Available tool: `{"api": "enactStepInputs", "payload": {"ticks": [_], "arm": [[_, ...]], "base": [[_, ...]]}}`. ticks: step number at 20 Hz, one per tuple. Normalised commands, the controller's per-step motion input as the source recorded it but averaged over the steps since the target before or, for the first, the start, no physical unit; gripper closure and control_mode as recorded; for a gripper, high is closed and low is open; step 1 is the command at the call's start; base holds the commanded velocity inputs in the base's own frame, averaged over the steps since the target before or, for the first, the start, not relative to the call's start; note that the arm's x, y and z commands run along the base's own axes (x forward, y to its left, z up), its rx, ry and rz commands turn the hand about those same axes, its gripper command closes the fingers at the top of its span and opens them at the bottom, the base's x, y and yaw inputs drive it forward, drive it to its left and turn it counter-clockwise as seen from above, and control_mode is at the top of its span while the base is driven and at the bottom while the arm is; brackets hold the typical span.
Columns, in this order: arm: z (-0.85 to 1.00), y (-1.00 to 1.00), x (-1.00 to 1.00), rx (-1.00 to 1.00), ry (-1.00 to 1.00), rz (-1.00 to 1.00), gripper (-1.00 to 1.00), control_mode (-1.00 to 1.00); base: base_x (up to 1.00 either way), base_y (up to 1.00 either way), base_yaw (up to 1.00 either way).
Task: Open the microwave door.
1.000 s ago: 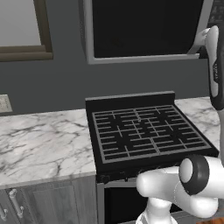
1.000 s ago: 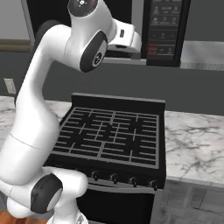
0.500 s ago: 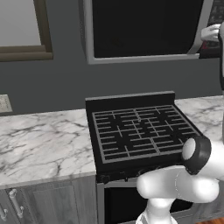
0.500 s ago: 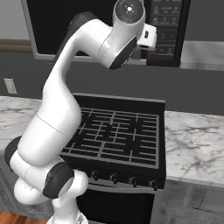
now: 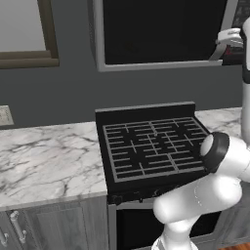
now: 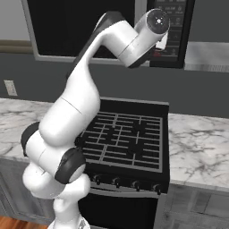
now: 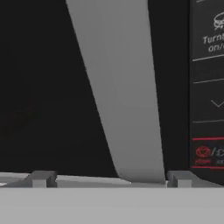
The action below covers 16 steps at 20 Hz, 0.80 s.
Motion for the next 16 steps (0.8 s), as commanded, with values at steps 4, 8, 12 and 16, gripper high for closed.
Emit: {"api": "enactStepInputs", "payload": {"ticks": [4,8,12,16], "arm": [[-0.07,-0.3,0.68,0.08,0.0,0.03,-1.0,-1.0],[-0.13,-0.25,0.65,0.06,-0.01,0.0,-1.0,-1.0],[-0.21,-0.08,0.69,0.03,-0.03,0.0,-1.0,-1.0],[-0.49,0.05,0.47,0.0,-0.15,0.0,1.0,-1.0]], "base": [[0.0,0.0,0.0],[0.0,0.0,0.0],[0.0,0.0,0.0],[0.0,0.0,0.0]]}}
